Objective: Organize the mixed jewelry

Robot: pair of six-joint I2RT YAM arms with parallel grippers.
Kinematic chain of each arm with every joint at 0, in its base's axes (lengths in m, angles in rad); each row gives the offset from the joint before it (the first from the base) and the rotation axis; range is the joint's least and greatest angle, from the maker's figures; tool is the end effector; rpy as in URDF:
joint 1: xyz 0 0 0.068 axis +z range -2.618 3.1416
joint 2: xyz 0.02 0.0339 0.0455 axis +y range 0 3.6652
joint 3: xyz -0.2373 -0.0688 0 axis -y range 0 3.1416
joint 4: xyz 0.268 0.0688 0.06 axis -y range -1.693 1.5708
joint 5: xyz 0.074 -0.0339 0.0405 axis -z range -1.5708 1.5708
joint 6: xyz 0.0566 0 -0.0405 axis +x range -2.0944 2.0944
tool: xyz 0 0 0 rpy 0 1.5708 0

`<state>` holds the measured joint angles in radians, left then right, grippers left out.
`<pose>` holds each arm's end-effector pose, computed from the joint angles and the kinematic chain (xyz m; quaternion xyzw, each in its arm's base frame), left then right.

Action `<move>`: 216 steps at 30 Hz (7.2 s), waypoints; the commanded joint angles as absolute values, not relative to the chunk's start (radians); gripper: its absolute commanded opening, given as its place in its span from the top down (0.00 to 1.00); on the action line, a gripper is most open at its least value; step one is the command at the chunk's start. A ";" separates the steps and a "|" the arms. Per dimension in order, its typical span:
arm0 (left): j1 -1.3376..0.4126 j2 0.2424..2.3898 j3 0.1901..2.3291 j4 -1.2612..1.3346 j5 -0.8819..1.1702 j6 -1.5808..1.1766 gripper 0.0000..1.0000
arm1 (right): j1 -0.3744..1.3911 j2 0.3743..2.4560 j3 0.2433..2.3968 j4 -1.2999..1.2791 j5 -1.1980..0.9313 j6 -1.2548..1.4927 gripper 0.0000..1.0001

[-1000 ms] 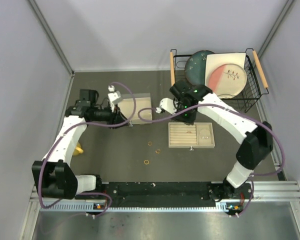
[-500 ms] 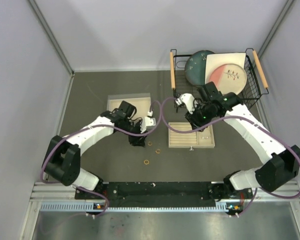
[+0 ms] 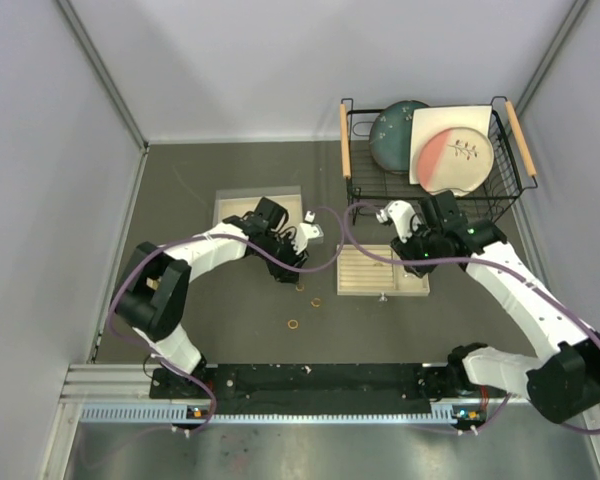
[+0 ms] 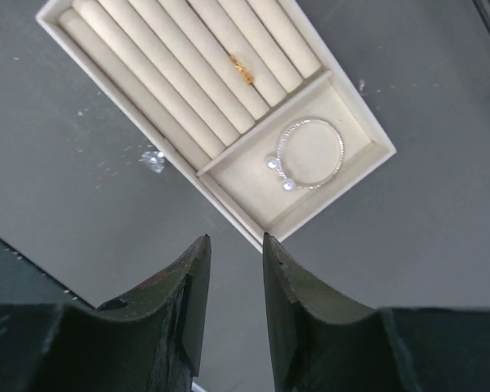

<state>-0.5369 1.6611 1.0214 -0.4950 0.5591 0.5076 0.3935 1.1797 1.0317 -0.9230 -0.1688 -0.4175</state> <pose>0.2800 -0.2016 0.1274 0.5198 0.7836 -0.2724 0.2040 0.2417 0.1106 0.2388 -0.4000 0.8790 0.0787 0.2474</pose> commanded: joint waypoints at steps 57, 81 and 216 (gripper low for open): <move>-0.667 1.669 1.095 -0.465 0.196 0.051 0.65 | 0.362 1.095 0.928 -0.841 -0.120 -0.433 0.67; -0.678 1.726 1.086 -0.443 0.173 0.015 0.63 | 0.362 1.092 0.907 -0.834 -0.121 -0.426 0.67; -0.795 1.445 1.342 -0.367 0.011 0.110 1.00 | 0.416 1.655 1.511 -0.551 -0.974 0.110 0.66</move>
